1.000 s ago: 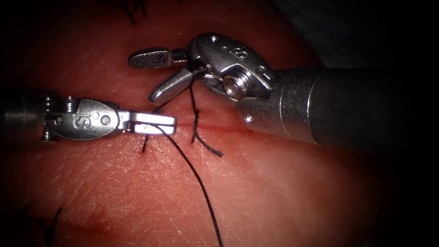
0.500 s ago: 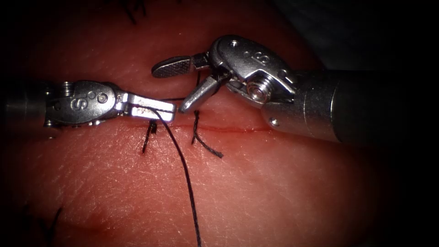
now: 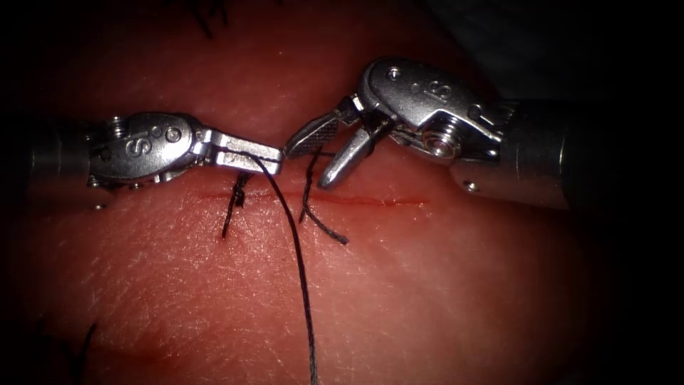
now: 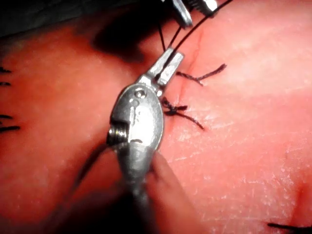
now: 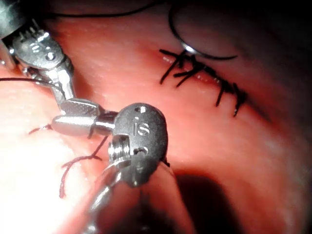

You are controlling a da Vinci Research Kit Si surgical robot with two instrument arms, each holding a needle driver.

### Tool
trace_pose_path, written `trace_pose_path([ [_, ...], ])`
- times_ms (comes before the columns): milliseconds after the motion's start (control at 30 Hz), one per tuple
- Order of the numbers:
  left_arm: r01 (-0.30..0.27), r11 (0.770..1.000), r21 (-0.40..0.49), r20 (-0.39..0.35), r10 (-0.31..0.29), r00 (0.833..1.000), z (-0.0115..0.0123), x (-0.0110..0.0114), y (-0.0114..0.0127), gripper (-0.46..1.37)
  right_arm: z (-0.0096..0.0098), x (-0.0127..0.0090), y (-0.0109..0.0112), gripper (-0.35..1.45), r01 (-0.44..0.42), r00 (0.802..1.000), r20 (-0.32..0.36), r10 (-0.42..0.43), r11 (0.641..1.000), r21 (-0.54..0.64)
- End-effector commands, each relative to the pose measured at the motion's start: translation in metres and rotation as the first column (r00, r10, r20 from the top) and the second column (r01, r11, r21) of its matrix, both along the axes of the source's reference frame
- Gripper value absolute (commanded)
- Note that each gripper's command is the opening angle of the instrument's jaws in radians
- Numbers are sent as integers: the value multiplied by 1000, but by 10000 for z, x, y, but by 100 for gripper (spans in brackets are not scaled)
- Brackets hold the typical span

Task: Wound Closure
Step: Wrap the suture once clockwise around the right gripper, then grab the short tail with the right gripper

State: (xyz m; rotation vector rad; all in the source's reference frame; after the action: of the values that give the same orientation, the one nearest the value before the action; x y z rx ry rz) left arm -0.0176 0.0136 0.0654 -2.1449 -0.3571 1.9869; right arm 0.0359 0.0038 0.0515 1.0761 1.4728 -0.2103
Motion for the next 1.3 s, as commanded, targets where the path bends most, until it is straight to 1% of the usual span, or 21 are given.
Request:
trace_pose_path([
  [33, -10, 1000, -2, 3, 10, 1000, 0, 0, 0, -35, 0, 3, 0, 9, 31, 999, 14, -31, 1000, -6],
  [67, -10, 1000, -2, 3, 10, 1000, 0, -1, -1, -35, 0, 6, -3, 6, 65, 997, 33, -64, 998, -14],
  [100, -12, 1000, -3, 5, 12, 1000, 0, -1, -2, -35, 2, 10, -9, 2, 125, 990, 75, -123, 992, -28],
  [167, -15, 1000, 3, 8, 15, 1000, -1, -1, -2, -35, 5, 15, -15, 3, 171, 979, 120, -166, 985, -36],
  [200, -16, 1000, 3, 10, 16, 1000, -2, -1, -3, -35, 7, 18, -19, 5, 200, 969, 157, -193, 979, -36],
  [267, -17, 1000, 3, 10, 17, 1000, -3, -2, -4, -35, 10, 21, -24, 10, 232, 954, 203, -221, 972, -34],
  [333, -18, 1000, 3, 12, 18, 1000, -4, -2, -4, -35, 14, 27, -31, 21, 274, 927, 274, -258, 962, -21],
  [467, -19, 1000, 2, 14, 19, 1000, -7, -5, -6, -35, 16, 37, -37, 35, 316, 887, 356, -294, 949, -4],
  [500, -19, 1000, 2, 15, 19, 1000, -7, -5, -6, -35, 16, 38, -38, 39, 319, 883, 363, -296, 948, -2],
  [533, -20, 1000, 2, 16, 20, 1000, -9, -6, -7, -35, 16, 40, -39, 42, 327, 874, 379, -303, 945, 1],
  [567, -22, 1000, 2, 18, 22, 1000, -11, -8, -9, -35, 16, 41, -39, 46, 342, 859, 404, -314, 940, 5],
  [700, -24, 1000, 2, 21, 24, 999, -17, -10, -12, -35, 16, 40, -36, 54, 358, 844, 427, -326, 934, 6],
  [800, -27, 1000, 1, 25, 27, 999, -23, -11, -16, -35, 16, 38, -32, 58, 370, 825, 452, -338, 929, 19],
  [833, -28, 1000, 1, 26, 28, 999, -24, -11, -17, -35, 17, 37, -32, 62, 370, 823, 456, -340, 929, 24],
  [933, -27, 1000, 1, 30, 27, 999, -26, -11, -18, -35, 17, 36, -31, 63, 380, 803, 482, -351, 924, 40],
  [1000, -27, 1000, 1, 30, 27, 999, -26, -11, -18, -35, 17, 36, -31, 66, 388, 782, 508, -361, 920, 56],
  [1067, -28, 1000, 7, 30, 28, 999, -26, -11, -18, -35, 18, 36, -30, 69, 399, 753, 541, -373, 914, 74],
  [1133, -28, 1000, 6, 30, 28, 999, -26, -12, -20, -35, 19, 36, -30, 78, 413, 725, 572, -384, 907, 86],
  [1167, -28, 1000, 5, 30, 28, 999, -26, -12, -20, -35, 20, 35, -30, 84, 421, 714, 583, -387, 903, 84],
  [1200, -28, 1000, 5, 30, 28, 999, -26, -12, -20, -35, 20, 33, -32, 90, 427, 698, 599, -392, 899, 91],
  [1300, -29, 1000, 6, 31, 29, 999, -26, -11, -19, -35, 22, 27, -34, 98, 435, 661, 633, -403, 893, 115],
])
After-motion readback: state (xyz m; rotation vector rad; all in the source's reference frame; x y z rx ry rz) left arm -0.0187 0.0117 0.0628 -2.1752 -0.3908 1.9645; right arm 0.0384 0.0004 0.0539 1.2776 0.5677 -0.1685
